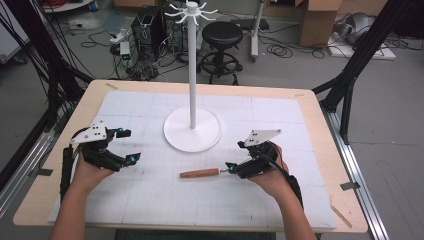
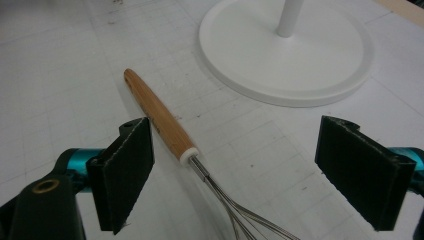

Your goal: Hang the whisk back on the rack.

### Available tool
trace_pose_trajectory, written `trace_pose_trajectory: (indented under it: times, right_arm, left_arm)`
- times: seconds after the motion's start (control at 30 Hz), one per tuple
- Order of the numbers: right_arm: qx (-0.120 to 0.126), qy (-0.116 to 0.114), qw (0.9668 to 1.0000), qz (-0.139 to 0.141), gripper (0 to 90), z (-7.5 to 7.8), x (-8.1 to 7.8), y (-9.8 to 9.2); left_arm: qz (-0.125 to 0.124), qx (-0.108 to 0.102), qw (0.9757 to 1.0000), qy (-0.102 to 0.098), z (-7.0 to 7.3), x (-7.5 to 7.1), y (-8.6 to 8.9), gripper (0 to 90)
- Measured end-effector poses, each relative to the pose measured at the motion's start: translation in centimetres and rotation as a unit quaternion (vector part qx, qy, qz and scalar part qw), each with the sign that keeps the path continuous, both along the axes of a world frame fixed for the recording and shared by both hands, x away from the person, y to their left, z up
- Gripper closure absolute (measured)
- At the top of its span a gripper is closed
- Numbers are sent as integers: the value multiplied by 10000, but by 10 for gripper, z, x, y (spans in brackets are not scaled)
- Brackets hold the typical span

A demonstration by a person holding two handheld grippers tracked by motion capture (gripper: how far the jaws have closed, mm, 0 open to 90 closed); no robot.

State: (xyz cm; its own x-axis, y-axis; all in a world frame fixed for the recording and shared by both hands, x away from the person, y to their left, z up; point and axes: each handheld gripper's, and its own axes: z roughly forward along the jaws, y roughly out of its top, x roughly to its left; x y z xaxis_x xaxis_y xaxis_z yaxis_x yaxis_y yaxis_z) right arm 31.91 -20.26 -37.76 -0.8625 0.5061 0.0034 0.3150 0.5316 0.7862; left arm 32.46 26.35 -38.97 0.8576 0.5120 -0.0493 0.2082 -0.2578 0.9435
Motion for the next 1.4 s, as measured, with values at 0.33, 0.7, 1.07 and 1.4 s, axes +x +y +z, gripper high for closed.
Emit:
trace_pose_trajectory:
  times: [0.33,0.7,1.07,1.4]
  right_arm:
    - [-309,117,9992,217,156,-5,-4,17]
    - [-652,442,9927,913,368,-26,-16,43]
    - [-937,397,9931,588,656,-33,-9,54]
    - [-909,365,9945,357,553,-30,1,57]
  left_arm:
    - [25,31,10000,-14,1,0,-1,69]
    - [73,192,9998,-24,1,-2,-4,69]
    - [83,193,9998,-19,0,-1,-4,69]
    - [72,190,9998,-5,-1,-1,-4,69]
